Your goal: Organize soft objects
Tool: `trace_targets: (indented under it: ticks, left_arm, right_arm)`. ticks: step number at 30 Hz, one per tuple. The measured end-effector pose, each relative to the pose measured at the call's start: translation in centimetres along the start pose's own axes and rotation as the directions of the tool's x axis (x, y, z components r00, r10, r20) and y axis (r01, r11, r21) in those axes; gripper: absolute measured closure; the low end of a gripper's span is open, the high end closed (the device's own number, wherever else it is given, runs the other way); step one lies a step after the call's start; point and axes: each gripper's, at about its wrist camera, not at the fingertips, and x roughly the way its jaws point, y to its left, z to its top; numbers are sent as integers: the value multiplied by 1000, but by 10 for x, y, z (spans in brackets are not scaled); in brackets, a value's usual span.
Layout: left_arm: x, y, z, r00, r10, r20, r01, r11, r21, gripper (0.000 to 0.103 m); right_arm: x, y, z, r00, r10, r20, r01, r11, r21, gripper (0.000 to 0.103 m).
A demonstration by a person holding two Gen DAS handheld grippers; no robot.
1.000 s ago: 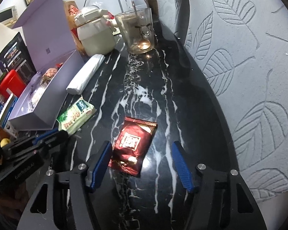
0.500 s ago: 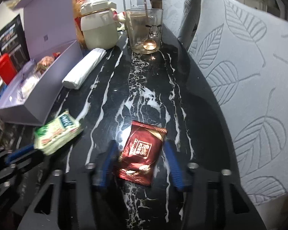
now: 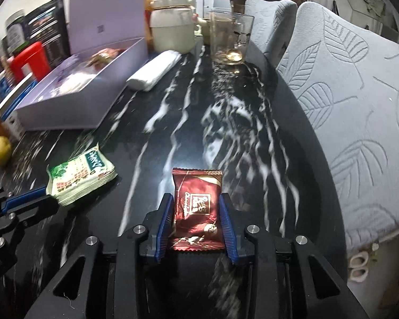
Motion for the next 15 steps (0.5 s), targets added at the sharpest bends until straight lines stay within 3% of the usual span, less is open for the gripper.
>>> trace_targets:
  ticks: [9, 15]
  left_arm:
    - [-21, -2, -36, 1000, 8, -16, -7, 999, 31, 92]
    - [-22, 0, -42, 1000, 14, -25, -13, 1000, 26, 92]
  right_arm:
    - [-32, 26, -45, 1000, 19, -7, -19, 1000, -23, 68]
    - [-44, 32, -60, 1000, 16, -1, -16, 1000, -13, 68]
